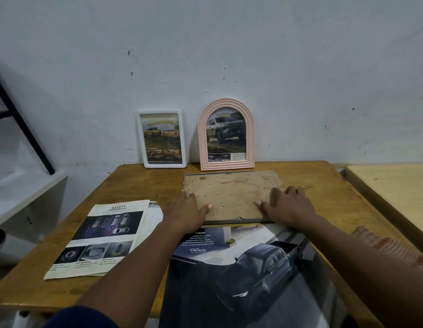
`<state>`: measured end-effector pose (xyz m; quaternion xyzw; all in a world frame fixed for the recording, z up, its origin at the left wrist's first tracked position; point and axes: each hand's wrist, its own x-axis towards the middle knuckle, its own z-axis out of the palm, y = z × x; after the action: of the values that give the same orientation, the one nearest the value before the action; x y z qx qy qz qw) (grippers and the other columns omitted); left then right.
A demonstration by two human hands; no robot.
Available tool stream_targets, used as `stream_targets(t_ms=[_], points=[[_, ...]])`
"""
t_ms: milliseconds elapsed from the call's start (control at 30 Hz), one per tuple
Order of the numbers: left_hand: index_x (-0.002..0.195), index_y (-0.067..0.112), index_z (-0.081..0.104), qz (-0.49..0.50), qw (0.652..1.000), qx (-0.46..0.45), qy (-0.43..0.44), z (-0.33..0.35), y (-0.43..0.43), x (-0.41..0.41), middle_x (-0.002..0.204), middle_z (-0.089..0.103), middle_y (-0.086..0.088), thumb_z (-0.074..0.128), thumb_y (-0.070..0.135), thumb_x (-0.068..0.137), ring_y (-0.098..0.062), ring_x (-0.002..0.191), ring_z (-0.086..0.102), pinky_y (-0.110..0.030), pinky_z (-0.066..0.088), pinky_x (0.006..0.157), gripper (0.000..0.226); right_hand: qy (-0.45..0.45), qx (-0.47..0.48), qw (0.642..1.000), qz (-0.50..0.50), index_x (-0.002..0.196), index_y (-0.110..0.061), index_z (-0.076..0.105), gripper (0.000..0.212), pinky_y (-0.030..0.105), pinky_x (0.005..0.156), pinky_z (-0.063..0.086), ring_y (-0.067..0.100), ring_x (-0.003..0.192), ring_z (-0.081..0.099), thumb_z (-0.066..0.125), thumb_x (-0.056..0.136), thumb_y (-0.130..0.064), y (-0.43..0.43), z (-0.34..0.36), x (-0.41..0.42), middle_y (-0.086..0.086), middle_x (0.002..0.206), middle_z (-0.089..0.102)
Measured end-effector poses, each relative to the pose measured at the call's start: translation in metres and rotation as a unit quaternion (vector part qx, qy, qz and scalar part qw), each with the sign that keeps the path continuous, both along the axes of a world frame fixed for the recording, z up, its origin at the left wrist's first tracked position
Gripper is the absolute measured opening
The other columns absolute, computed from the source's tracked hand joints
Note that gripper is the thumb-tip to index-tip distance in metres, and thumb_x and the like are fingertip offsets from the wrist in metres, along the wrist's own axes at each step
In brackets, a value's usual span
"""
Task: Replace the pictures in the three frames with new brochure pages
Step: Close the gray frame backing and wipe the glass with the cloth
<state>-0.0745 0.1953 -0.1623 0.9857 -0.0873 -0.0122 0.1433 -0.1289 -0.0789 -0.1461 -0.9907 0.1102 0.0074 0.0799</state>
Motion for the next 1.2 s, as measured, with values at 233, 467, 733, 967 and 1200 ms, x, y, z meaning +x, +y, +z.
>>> stream_targets(t_ms=[233,467,733,967,1200], points=[[0.158,0.018,0.022,0.011,0.998,-0.005,0.060,0.015,-0.008,-0.004,0.165,0.014,-0.012,0.048,0.078,0.086,-0.037,0.149,0.021,-0.052,0.030,0.117,0.097,0.011,-0.014,0.999,0.045,0.137,-0.021,0.047,0.087,0.048,0.103,0.039,0.039,0.130,0.035,0.030,0.081,-0.086,-0.007,0.006,0.002,0.014,0.145,0.038],[0.160,0.042,0.002,-0.010,0.990,0.042,0.134,0.024,-0.015,-0.004,0.169,-0.014,-0.002,0.043,0.100,0.063,-0.043,0.152,-0.009,-0.061,0.008,0.119,0.119,0.086,0.038,0.991,0.095,0.152,-0.036,0.026,0.100,0.059,0.114,0.023,0.039,0.145,0.016,0.047,0.070,-0.090,-0.027,0.009,0.013,0.005,0.161,0.016],[0.160,0.041,0.008,0.011,0.995,0.025,0.097,0.013,-0.015,-0.007,0.170,-0.008,-0.001,0.037,0.095,0.073,-0.042,0.153,-0.007,-0.059,0.007,0.120,0.106,0.014,0.056,0.993,0.100,0.152,-0.031,0.031,0.095,0.054,0.111,0.035,0.036,0.141,0.031,0.040,0.076,-0.086,-0.025,-0.005,0.007,0.008,0.159,0.024],[0.160,0.041,0.007,0.009,0.994,0.039,0.105,0.015,-0.015,-0.004,0.170,-0.010,-0.001,0.041,0.093,0.074,-0.042,0.153,-0.005,-0.060,0.008,0.120,0.106,0.035,0.074,0.994,0.078,0.152,-0.029,0.028,0.096,0.056,0.115,0.029,0.036,0.146,0.024,0.048,0.077,-0.084,-0.026,-0.001,0.014,0.004,0.164,0.016],[0.158,0.040,0.016,0.006,0.993,0.036,0.113,0.021,-0.015,0.004,0.169,-0.003,-0.001,0.052,0.093,0.069,-0.040,0.151,0.004,-0.058,0.016,0.118,0.109,0.056,0.031,0.994,0.094,0.150,-0.034,0.031,0.088,0.055,0.114,0.029,0.035,0.145,0.024,0.047,0.079,-0.083,-0.032,0.006,0.021,0.005,0.162,0.024]])
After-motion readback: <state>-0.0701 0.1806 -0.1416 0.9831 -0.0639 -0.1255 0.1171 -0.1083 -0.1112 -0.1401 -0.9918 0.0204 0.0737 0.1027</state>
